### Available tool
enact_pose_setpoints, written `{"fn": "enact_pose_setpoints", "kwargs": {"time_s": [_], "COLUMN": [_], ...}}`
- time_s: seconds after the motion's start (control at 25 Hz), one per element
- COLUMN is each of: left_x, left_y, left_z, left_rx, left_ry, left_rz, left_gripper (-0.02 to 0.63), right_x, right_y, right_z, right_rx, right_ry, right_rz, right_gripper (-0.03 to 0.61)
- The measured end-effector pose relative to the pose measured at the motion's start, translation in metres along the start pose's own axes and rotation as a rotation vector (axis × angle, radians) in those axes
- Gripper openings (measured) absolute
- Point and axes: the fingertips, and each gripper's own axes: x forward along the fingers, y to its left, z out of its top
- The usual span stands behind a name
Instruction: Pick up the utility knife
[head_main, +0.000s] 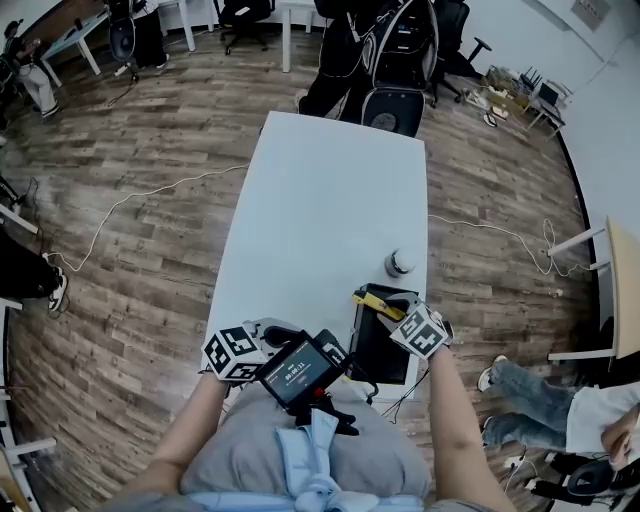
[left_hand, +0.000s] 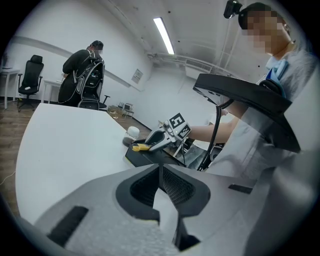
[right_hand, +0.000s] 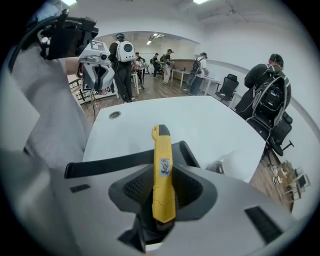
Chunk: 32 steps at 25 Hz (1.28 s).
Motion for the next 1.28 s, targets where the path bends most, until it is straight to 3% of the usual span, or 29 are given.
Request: {"fn": "enact_pose_setpoints", "kwargs": {"time_s": [0.32, 0.56, 0.8, 1.28], "left_x": [-0.005, -0.004, -0.001, 0.014], "left_y": [-0.006, -0.010, -0.016, -0.028], "left_z": [-0.003, -0.004, -0.007, -0.008], "left_rx": [0.002, 0.004, 0.002, 0.024], "left_ry": [0.005, 0.010, 0.009, 0.024], "left_rz": [0.006, 0.007, 0.004, -0.018], "left_gripper": [0.032, 0.032, 0.032, 0.032], "right_x": [-0.005, -0.010, -0.027, -0.069], "right_y": [-0.002, -0.002, 0.008, 0.032], "right_z": [0.005, 0.014, 0.032, 0.050], "right_rx": [0.051, 0.231, 0.420, 0.460], "right_ry": [-0.004, -0.107, -0.232, -0.383], "right_rz": [-0.106, -0.157, -0.152, -0.164], "right_gripper": [0.126, 0.126, 0.126, 0.126]}}
